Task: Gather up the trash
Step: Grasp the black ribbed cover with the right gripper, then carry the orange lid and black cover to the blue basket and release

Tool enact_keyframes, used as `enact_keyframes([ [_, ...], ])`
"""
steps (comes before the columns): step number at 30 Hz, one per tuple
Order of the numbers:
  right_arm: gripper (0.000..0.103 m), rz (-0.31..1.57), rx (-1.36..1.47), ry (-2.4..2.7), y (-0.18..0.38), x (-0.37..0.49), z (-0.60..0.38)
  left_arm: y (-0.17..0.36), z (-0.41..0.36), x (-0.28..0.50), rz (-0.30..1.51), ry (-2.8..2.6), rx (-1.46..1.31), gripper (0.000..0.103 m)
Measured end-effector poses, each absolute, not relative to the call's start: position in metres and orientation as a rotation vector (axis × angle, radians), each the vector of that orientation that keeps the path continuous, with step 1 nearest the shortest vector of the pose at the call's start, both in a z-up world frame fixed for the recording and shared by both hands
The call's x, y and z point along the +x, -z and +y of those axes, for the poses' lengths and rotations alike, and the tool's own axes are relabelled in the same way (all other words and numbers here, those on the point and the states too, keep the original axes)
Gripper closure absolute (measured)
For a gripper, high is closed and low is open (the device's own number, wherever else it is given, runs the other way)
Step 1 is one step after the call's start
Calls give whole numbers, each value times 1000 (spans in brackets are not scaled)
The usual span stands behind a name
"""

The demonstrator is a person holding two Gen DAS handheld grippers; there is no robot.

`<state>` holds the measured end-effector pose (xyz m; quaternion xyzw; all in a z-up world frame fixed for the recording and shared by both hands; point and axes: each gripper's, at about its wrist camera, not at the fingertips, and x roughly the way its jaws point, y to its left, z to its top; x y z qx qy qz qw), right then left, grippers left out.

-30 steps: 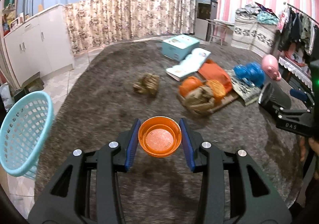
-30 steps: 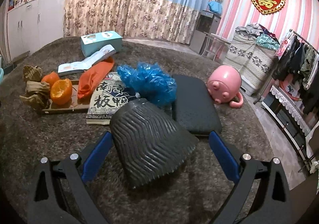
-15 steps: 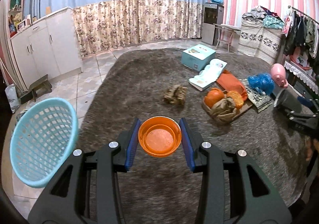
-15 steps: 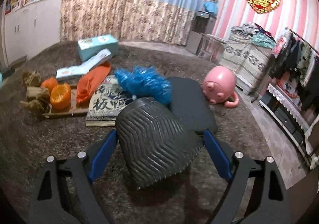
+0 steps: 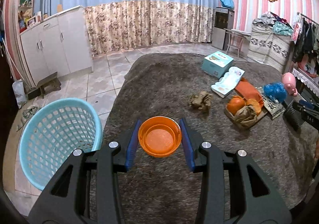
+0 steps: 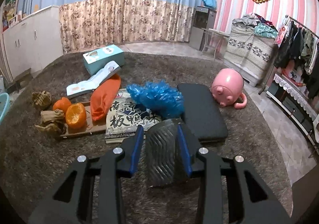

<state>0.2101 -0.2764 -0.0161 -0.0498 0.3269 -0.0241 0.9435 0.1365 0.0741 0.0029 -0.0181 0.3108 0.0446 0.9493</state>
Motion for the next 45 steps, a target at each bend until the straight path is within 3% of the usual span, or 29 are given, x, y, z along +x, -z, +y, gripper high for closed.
enact_keyframes([
  [1,46,670,-110,52,18,210,-276,-1,79,137,634,-95,-45,64],
  [3,36,676,-116,58,21,211,-276,1,85,136,635,-108,-50,64],
  [7,31,693,-115,70,28,212,-282,3,99,133,638,-137,-59,64],
  [19,26,743,-57,96,37,229,-304,7,120,137,637,-170,-80,64],
  [33,29,730,6,87,41,214,-308,5,130,141,626,-186,-83,64],
  [45,29,539,-39,-51,-30,211,-230,-9,162,122,576,-238,-85,64],
])
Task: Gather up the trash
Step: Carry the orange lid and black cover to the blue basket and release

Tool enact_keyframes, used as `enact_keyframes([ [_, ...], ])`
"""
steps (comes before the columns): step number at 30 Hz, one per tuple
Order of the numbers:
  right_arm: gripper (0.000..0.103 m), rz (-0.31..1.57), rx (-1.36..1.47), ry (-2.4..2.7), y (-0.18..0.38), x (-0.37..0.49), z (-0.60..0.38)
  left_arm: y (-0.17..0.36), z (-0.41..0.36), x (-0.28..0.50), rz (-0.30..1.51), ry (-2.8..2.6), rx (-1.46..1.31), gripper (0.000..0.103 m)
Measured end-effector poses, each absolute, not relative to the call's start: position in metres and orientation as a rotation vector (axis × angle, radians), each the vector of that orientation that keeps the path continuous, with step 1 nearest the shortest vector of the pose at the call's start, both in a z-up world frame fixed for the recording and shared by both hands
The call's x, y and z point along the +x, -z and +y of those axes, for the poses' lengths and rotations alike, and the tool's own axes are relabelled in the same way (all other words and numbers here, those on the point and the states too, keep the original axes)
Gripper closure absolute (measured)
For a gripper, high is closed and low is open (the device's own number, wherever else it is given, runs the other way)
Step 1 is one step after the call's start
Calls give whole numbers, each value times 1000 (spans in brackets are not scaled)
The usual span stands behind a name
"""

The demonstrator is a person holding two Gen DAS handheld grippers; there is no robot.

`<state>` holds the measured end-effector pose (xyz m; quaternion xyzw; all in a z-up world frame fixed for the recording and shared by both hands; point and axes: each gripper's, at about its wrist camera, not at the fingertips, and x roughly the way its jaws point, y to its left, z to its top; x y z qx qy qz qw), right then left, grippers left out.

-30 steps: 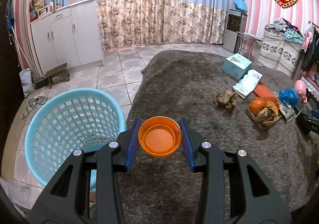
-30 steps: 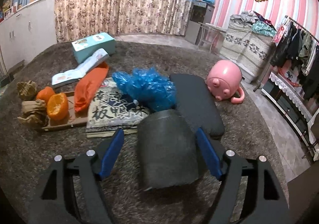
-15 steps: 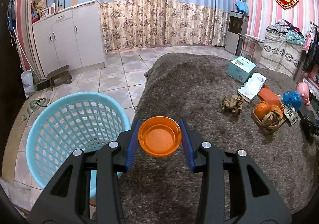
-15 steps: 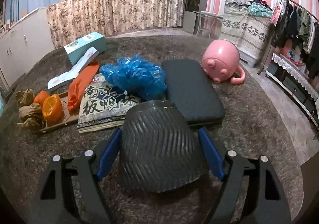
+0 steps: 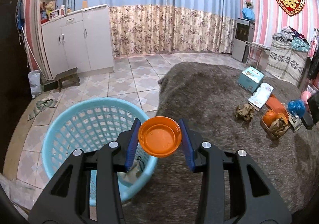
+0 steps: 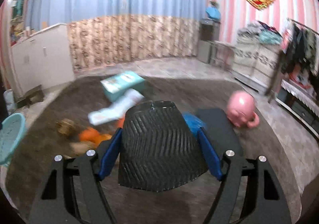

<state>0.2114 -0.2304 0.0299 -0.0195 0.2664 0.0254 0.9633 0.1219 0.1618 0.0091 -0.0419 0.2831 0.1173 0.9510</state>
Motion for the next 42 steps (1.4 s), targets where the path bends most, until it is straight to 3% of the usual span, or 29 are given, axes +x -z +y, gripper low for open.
enact_keyframes([
  [16,29,510,-135,-411,-43,221,-17,-8,263,105,559,-383,-107,64],
  [32,29,581,-141,-512,-9,213,66,33,337,126,633,-400,-144,64],
  [42,29,594,-162,-541,-3,211,99,23,340,115,575,-431,-144,23],
])
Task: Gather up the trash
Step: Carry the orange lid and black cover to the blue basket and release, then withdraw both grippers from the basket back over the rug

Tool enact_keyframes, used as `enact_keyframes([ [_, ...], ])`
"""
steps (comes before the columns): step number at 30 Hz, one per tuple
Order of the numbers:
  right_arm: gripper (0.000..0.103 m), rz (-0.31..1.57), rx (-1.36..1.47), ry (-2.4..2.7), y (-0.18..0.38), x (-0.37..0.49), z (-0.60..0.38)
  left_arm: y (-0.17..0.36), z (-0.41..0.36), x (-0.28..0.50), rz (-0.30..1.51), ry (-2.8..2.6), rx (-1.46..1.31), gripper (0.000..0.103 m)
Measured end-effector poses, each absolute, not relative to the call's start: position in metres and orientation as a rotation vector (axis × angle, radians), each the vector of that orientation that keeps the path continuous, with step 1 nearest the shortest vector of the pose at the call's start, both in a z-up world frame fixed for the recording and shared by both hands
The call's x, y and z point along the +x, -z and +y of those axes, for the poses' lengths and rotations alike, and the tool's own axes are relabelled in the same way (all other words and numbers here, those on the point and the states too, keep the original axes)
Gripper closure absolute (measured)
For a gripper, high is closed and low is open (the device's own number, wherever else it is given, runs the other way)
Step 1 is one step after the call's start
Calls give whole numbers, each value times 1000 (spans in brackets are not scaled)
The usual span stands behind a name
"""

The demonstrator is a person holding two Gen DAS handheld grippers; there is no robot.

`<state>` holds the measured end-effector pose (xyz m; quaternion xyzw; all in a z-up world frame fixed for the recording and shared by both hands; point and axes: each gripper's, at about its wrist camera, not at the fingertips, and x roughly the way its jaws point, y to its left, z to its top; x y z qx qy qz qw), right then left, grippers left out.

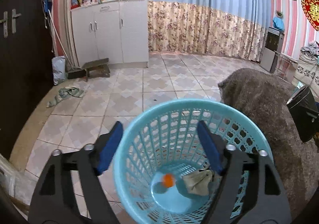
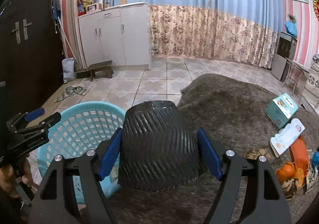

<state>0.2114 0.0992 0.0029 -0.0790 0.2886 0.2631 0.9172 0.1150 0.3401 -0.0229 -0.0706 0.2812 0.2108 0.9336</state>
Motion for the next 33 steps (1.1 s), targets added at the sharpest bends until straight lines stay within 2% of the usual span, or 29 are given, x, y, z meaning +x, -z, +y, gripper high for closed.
enact_keyframes([
  [3,29,596,-179,-567,-1,209,117,18,340,107,557,-454,-131,15],
  [9,29,615,-214,-611,5,203,150,15,341,98,556,-483,-115,6],
  [16,28,642,-219,-643,17,202,171,15,354,86,558,-491,-173,6],
  [19,17,643,-198,-644,18,205,168,14,355,83,557,-505,-172,6],
  [22,13,627,-173,-647,18,206,163,12,351,81,553,-509,-166,6],
  [33,11,594,-124,-580,8,211,114,2,332,78,544,-508,-185,6],
])
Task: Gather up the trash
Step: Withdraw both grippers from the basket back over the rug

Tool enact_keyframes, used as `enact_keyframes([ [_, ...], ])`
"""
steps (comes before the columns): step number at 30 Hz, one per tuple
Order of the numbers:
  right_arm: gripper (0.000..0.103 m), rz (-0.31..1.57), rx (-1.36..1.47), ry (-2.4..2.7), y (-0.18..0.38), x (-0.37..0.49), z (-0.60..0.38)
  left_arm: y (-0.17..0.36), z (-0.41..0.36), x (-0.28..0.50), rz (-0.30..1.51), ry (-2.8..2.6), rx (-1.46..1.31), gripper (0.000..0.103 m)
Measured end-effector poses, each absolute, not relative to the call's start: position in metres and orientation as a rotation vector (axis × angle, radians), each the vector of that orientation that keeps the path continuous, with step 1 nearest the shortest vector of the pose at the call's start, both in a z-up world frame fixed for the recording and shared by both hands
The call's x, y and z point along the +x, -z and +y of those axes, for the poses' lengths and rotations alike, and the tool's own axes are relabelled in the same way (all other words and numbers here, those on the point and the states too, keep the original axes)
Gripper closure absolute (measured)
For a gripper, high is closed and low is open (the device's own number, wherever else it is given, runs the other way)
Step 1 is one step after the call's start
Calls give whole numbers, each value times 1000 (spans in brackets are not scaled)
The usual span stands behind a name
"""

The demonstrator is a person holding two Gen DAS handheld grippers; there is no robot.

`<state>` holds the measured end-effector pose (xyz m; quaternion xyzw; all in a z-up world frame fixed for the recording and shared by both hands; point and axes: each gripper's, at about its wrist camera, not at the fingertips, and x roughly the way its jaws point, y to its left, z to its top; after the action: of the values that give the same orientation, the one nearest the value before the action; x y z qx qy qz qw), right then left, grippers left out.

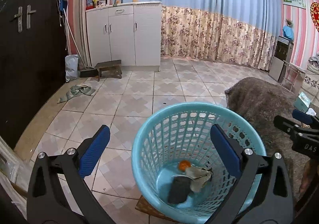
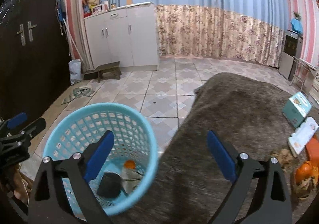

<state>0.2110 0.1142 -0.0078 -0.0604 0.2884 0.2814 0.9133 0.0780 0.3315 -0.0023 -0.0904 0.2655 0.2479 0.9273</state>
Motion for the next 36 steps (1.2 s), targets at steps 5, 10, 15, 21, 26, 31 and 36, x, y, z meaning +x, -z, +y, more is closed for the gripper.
enact_keyframes([
  [5,10,558,-104,-526,-7,214,70,-6,308,81,541,-494,-180,6],
  [10,9,521,-88,-468,-25,213,20,-18,271,86,527,-453,-163,6],
  [15,8,469,-97,-389,-39,205,-37,-25,224,95,523,-399,-141,6],
  [21,8,438,-106,-245,-48,198,-119,-25,178,112,526,-314,-165,6],
  [26,8,457,-93,-142,-43,200,-182,-17,138,127,551,-255,-174,6],
  [31,7,487,-85,-63,-25,203,-226,0,98,147,609,-180,-176,6],
  [36,7,510,-98,-10,-7,204,-255,15,64,161,650,-132,-135,6],
])
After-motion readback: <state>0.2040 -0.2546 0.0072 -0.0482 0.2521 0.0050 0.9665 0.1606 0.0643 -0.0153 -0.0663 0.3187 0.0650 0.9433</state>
